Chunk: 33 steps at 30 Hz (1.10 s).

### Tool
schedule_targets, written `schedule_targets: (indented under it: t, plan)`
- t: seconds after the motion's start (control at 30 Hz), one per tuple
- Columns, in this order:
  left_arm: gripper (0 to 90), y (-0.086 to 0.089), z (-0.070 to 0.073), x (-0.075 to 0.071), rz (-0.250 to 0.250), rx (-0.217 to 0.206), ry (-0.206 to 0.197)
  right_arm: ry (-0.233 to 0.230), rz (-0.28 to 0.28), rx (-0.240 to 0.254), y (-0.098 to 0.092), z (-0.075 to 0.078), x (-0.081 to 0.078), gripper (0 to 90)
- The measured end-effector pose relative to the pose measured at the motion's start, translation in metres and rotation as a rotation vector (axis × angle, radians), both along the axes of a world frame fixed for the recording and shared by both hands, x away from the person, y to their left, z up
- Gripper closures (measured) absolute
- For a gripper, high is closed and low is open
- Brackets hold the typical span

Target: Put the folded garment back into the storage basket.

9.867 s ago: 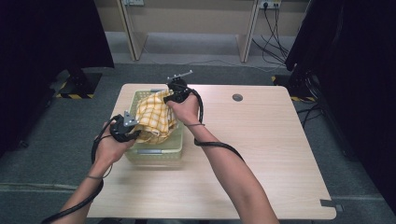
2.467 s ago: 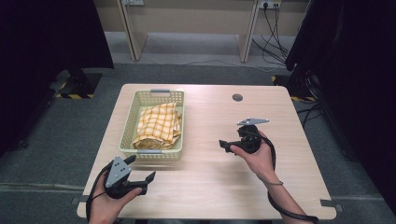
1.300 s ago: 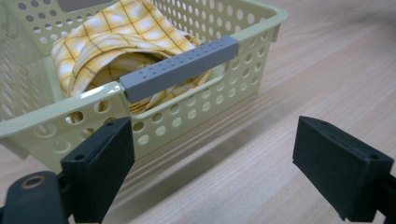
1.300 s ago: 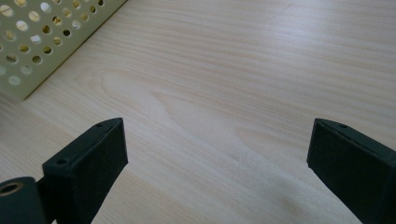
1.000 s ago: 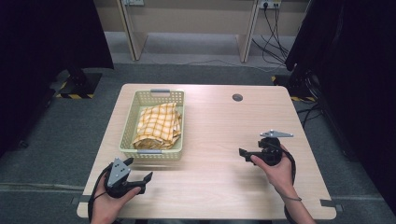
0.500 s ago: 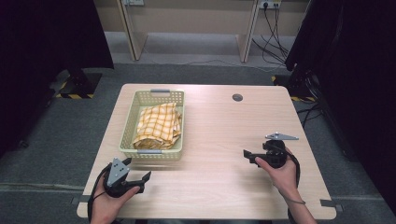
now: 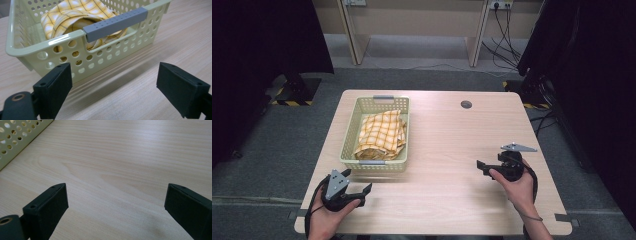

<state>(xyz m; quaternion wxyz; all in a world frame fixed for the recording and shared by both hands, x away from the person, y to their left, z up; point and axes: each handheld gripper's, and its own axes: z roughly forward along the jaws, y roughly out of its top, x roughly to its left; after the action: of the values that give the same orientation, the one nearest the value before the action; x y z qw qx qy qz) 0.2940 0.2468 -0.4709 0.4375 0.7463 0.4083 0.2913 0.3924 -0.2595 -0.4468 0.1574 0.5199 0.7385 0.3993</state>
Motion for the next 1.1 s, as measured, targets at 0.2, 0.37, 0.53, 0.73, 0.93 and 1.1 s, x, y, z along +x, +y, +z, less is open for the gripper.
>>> schedule_targets:
  t: [0.2,0.37,0.53,0.73,0.93,1.1]
  plan:
    - [12.4,0.001,0.000,-0.001,0.004,0.000,-0.002,0.000,-0.019,0.009,-0.006,-0.002,-0.002,5.9]
    - [12.4,0.001,-0.001,-0.001,0.006,0.001,-0.001,-0.001,-0.032,0.013,-0.010,-0.003,-0.004,5.9]
    - [12.4,0.002,-0.001,0.000,0.009,0.002,0.000,-0.005,-0.055,0.020,-0.017,-0.004,-0.006,5.9]
    - [12.4,0.003,-0.002,0.000,0.014,0.005,-0.002,-0.012,-0.083,0.018,-0.027,-0.006,-0.010,5.9]
    - [12.4,0.003,-0.003,0.000,0.020,0.005,0.001,-0.014,-0.102,0.018,-0.033,-0.008,-0.012,5.9]
    - [12.4,0.004,-0.003,0.001,0.022,0.004,0.001,-0.014,-0.111,0.017,-0.037,-0.009,-0.014,5.8]
